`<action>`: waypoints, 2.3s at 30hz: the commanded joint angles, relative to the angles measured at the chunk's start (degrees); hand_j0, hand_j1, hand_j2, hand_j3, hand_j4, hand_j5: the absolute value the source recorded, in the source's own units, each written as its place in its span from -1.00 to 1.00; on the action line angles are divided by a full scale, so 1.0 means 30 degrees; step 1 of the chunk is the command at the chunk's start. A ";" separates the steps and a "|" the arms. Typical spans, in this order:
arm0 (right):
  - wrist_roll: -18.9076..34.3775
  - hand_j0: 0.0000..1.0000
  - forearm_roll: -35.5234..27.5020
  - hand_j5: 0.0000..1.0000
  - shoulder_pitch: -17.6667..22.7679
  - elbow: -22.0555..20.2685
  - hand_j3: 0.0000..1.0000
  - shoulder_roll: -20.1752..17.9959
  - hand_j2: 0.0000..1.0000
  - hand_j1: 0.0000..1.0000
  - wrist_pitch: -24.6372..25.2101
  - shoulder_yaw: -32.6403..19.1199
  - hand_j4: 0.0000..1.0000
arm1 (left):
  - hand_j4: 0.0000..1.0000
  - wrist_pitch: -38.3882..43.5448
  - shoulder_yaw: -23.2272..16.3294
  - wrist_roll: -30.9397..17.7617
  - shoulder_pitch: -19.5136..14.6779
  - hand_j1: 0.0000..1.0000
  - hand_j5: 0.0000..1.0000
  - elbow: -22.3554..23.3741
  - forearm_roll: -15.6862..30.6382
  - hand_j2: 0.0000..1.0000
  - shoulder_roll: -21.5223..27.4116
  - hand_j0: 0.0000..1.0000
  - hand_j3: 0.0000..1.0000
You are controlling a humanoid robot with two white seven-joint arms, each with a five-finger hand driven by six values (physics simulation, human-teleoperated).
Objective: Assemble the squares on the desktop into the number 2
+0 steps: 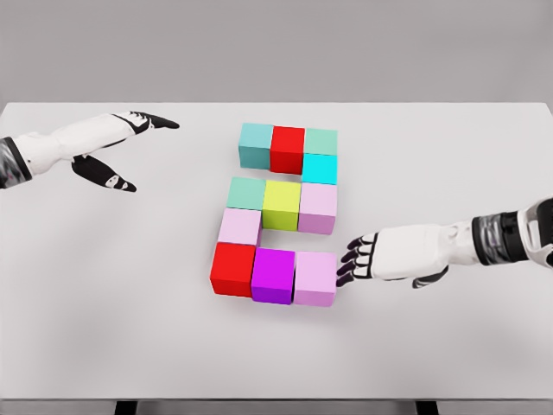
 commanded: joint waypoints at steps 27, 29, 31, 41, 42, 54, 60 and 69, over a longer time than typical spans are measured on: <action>-0.0006 1.00 -0.0115 1.00 -0.0352 0.0084 1.00 -0.1332 1.00 1.00 0.0041 -0.1867 1.00 | 1.00 -0.0024 0.0012 -0.0086 0.0029 1.00 1.00 -0.0026 0.0120 1.00 0.0003 1.00 1.00; -0.0006 1.00 -0.0261 1.00 -0.0293 0.0230 1.00 -0.1597 1.00 1.00 0.0041 -0.3654 1.00 | 1.00 -0.0024 0.0012 -0.0086 0.0029 1.00 1.00 -0.0026 0.0120 1.00 0.0003 1.00 1.00; -0.0006 1.00 -0.1137 1.00 -0.0205 0.0640 1.00 -0.1830 1.00 1.00 0.0041 -0.4857 1.00 | 1.00 -0.0024 0.0012 -0.0086 0.0029 1.00 1.00 -0.0026 0.0091 1.00 0.0003 1.00 1.00; -0.0006 1.00 -0.4011 1.00 -0.0322 0.0816 1.00 -0.2036 1.00 1.00 0.0041 -0.5444 1.00 | 1.00 -0.0024 0.0041 -0.0672 0.0029 1.00 1.00 0.0003 0.0120 1.00 -0.0056 1.00 1.00; -0.0006 1.00 -0.4128 1.00 -0.0293 0.0875 1.00 -0.2036 1.00 1.00 0.0041 -0.5444 1.00 | 1.00 -0.0024 0.0041 -0.0876 0.0029 1.00 1.00 0.0033 0.0120 1.00 -0.0085 1.00 1.00; -0.0006 1.00 -0.5125 1.00 -0.0088 0.0934 1.00 -0.2007 1.00 1.00 0.0041 -0.5180 1.00 | 1.00 -0.0024 0.2004 -0.8113 -0.0029 1.00 1.00 0.2789 0.0910 1.00 -0.1553 1.00 1.00; -0.0006 1.00 -0.4920 1.00 0.0000 0.0084 1.00 -0.2447 1.00 1.00 0.0041 -0.4594 1.00 | 1.00 -0.0024 0.1975 -0.5565 0.0351 1.00 1.00 0.2201 0.0911 1.00 0.0090 1.00 1.00; -0.0006 1.00 -0.2635 1.00 0.0381 0.0025 1.00 -0.2359 1.00 1.00 0.0041 -0.2368 1.00 | 1.00 -0.0024 0.1946 -0.4277 0.1054 1.00 1.00 0.2083 0.0736 1.00 0.0617 1.00 1.00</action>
